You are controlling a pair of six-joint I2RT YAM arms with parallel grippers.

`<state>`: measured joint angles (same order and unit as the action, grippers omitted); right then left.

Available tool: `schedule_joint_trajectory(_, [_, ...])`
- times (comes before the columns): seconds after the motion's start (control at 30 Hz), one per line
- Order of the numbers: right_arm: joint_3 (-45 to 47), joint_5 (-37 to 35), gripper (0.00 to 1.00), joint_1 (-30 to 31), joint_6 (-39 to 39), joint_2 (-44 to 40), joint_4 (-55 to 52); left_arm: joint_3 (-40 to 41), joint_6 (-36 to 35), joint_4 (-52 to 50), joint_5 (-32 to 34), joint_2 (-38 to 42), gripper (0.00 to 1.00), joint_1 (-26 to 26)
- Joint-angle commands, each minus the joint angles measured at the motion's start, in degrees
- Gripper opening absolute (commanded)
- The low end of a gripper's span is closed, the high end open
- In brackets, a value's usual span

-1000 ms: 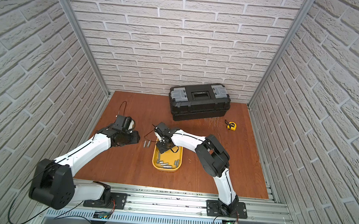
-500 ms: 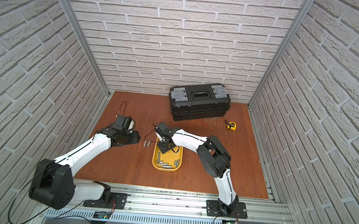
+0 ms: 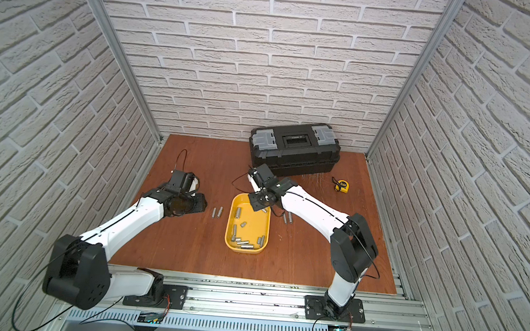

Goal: Take out the socket from the storage box
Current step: Pick up the socket head from the storage box, then place the socket head at the center of the board.

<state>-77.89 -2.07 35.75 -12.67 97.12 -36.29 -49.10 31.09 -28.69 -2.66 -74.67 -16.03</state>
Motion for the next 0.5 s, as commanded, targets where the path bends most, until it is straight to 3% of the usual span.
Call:
schedule_joint_trajectory(0.0, [5.37, -1.54, 0.45, -4.23, -2.36, -4.66, -0.43, -0.81, -0.76, 1.0, -0.89, -0.02, 0.49, 0.39])
schedule_joint_trajectory(0.2, [14.64, -1.69, 0.44, -12.55, -4.86, -10.05, 0.69, -2.05, -1.63, 1.09, -1.46, -1.07, 0.5, -0.6])
schedule_joint_trajectory(0.47, [18.8, -0.5, 0.44, -18.91, -5.94, -8.27, 2.47, -3.19, -1.94, 1.0, -1.41, -2.73, 0.5, -2.14])
